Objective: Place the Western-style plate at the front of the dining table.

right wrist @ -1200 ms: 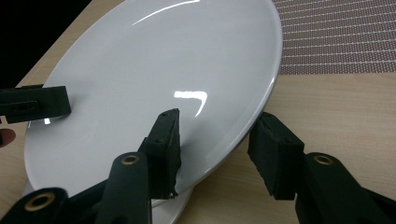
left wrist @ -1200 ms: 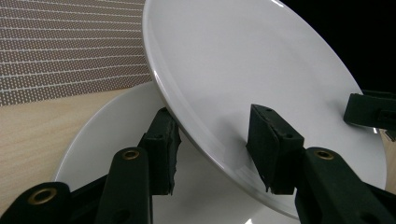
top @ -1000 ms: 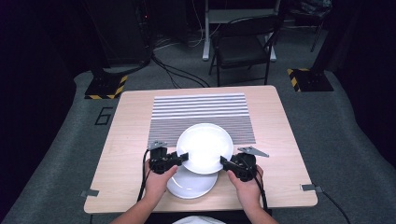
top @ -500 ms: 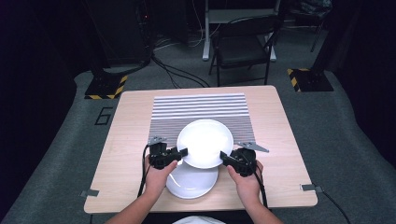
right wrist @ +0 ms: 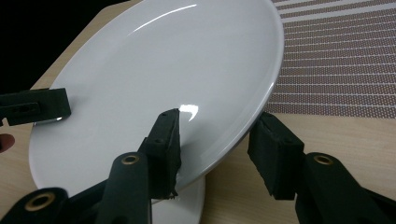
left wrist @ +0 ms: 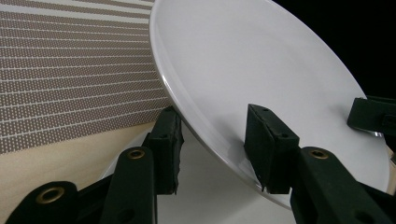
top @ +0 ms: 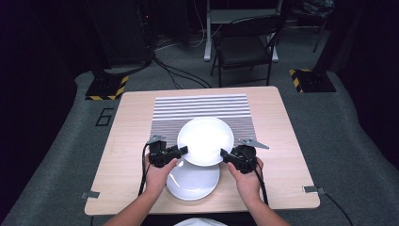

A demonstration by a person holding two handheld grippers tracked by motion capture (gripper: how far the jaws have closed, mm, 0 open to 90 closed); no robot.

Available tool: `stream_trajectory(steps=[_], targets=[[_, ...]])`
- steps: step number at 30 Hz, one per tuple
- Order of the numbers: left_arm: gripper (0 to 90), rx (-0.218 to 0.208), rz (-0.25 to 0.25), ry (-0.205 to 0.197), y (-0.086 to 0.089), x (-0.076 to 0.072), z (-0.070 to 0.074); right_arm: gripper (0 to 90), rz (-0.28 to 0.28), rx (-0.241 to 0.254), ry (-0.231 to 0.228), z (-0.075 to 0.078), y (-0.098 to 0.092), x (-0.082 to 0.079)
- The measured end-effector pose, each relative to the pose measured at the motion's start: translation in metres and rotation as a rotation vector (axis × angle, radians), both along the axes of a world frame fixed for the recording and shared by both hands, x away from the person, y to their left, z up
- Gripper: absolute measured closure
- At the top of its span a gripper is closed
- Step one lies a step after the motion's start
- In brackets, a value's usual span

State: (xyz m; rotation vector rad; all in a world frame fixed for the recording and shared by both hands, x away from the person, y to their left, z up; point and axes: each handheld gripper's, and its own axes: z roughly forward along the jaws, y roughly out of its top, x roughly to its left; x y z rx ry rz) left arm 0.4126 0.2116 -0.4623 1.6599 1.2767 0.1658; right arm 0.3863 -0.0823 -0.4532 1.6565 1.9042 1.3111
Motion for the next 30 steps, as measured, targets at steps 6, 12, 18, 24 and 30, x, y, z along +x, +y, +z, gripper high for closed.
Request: stream_trajectory(steps=[6, 12, 18, 24, 30], targets=[[56.9, 0.004, 0.008, -0.003, 0.002, 0.004, 0.002, 53.3, 0.003, 0.005, -0.001, 0.001, 0.002, 0.004], [57.5, 0.011, 0.016, -0.007, 0.003, 0.007, 0.004, 53.3, 0.005, 0.001, -0.010, 0.003, 0.005, 0.008], [58.6, 0.003, 0.024, -0.014, 0.004, 0.011, 0.005, 53.3, 0.003, -0.001, -0.009, 0.004, 0.005, 0.013], [59.0, 0.011, 0.030, -0.017, 0.004, 0.014, 0.006, 53.3, 0.003, -0.007, -0.007, 0.004, 0.006, 0.018], [59.2, 0.019, 0.038, -0.021, 0.006, 0.017, 0.008, 53.3, 0.005, -0.017, -0.007, 0.006, 0.009, 0.023]])
